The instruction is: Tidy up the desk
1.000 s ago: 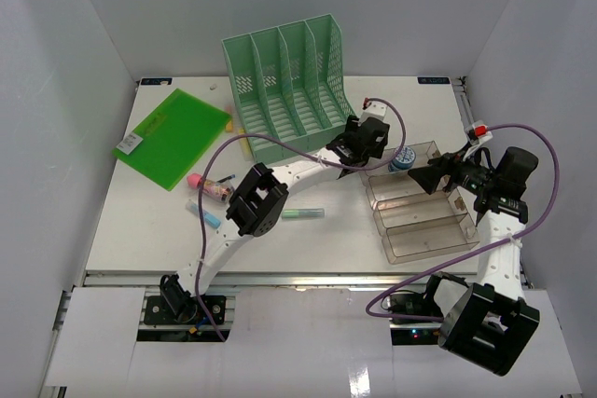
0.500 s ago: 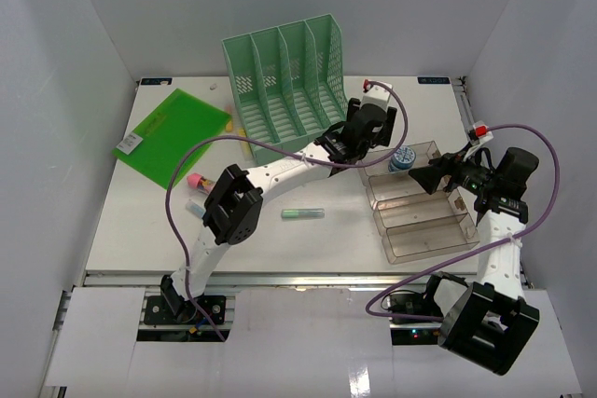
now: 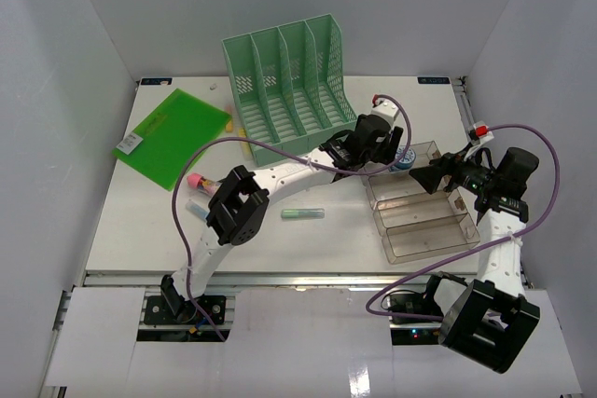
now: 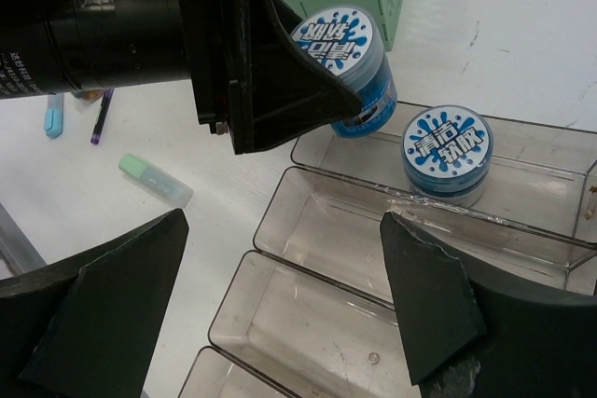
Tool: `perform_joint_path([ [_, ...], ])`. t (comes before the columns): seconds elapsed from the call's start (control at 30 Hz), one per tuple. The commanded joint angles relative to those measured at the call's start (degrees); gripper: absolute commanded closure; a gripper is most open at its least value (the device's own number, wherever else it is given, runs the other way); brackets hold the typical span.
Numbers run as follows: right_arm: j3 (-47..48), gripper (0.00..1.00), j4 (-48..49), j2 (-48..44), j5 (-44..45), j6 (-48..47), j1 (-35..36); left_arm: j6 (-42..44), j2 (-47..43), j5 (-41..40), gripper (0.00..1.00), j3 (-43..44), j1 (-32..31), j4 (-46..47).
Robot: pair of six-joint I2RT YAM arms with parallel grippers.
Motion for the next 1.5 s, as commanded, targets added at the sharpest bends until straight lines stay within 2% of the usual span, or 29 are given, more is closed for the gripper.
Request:
perform_joint_path([
  [0.0,-0.53,0.1,1.23,0.23,-0.19,-0.77,-0.31,-0.95,0.06,1.79,1.0,2.73,-0.25,1.47],
  [0.57,-0.53,0.1,1.22,0.28,-0.24,-0.77,-0.4,-2.52,0.53,2.31,1.0,1.18,-0.36,1.4],
  [1.1,-0.7,0.1,1.14,0.38,-0.24,-0.77,-0.66,-1.41,-7.17,3.76,1.0,-12.78,-1.85,9.47],
  [1.17,-0.7,0.1,1.14,0.53,-0.32,-0.77,-0.66,-1.5,-7.36,3.92,0.94,-13.1,-1.78,9.58],
  [1.2,-0.7,0.1,1.14,0.55,-0.33,-0.82,-0.66,-1.55,-7.47,3.99,0.84,-13.13,-1.82,9.59],
  [1.23,-0.7,0.1,1.14,0.55,-0.37,-0.86,-0.66,-1.59,-7.59,4.08,0.7,-13.1,-1.84,9.59],
  [1.27,-0.71,0.1,1.15,0.54,-0.5,-0.86,-0.66,-1.58,-7.75,4.35,0.46,-12.95,-1.78,9.59],
  [1.37,-0.7,0.1,1.14,0.59,-0.67,-1.02,-0.66,-1.28,-8.38,5.21,0.11,-12.28,-1.77,9.59],
  [1.4,-0.7,0.1,1.12,0.64,-0.87,-1.17,-0.66,-1.03,-8.74,5.26,0.05,-12.08,-1.77,9.56],
  [1.47,-0.74,0.1,0.94,0.64,-1.78,-1.64,-0.66,-0.52,-9.42,5.3,0.02,-11.39,-1.77,9.27],
])
